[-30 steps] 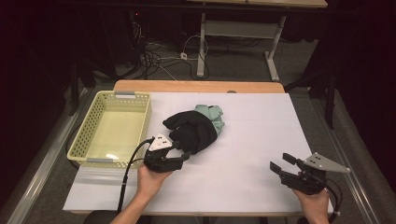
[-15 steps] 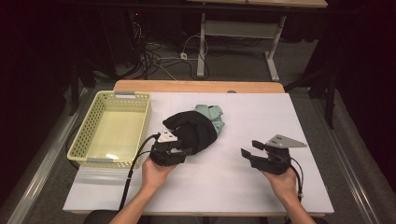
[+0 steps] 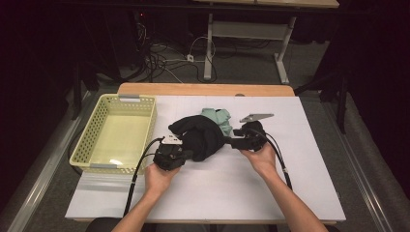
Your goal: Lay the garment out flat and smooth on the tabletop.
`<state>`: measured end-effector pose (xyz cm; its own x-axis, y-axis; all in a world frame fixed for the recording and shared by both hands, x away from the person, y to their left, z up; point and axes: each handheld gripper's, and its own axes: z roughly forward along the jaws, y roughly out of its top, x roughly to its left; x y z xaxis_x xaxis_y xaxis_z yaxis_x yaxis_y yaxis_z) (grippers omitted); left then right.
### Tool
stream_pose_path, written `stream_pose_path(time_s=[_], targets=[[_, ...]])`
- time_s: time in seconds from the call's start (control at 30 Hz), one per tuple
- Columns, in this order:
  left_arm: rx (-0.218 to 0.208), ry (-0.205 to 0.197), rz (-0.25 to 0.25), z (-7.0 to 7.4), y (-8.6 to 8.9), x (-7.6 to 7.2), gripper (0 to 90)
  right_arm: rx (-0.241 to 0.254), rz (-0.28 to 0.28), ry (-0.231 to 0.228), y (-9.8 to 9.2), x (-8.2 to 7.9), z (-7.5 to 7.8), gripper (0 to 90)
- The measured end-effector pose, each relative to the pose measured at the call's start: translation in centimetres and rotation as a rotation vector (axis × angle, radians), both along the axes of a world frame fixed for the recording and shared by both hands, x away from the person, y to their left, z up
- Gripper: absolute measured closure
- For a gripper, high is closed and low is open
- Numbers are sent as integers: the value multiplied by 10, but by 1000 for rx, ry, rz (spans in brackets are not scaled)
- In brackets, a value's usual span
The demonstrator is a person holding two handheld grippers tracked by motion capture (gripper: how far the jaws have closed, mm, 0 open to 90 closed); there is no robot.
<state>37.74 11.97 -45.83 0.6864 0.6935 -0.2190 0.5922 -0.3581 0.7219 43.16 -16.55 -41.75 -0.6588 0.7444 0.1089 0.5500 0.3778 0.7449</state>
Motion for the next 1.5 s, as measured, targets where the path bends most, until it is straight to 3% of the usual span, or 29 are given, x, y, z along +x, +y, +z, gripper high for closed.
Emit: stream_pose_path(time_s=[0.1,0.3,0.4,0.5,0.57,0.83,0.97,1.3,1.5], targets=[[-6,-2,-5,-1,-1,0,836,-12,-4,6,11,11,2,480],[-8,-17,-7,1,-2,-3,632,-30,9,39,24,24,2,561],[-11,-14,-3,0,-2,-4,571,-19,34,57,26,26,0,698],[-11,-16,-1,0,-2,-4,545,-51,69,57,28,23,-2,840],[-5,-21,7,0,-2,-5,533,-68,91,50,29,20,-2,866],[-8,-30,13,2,0,-6,524,-68,115,33,15,0,-6,874],[-2,-33,14,2,-1,-7,523,-48,113,50,4,-13,-12,873],[1,-30,7,0,-2,-6,524,-52,142,69,-7,-41,-29,873],[12,-29,3,0,-4,-7,524,-74,133,79,-6,-43,-35,858]])
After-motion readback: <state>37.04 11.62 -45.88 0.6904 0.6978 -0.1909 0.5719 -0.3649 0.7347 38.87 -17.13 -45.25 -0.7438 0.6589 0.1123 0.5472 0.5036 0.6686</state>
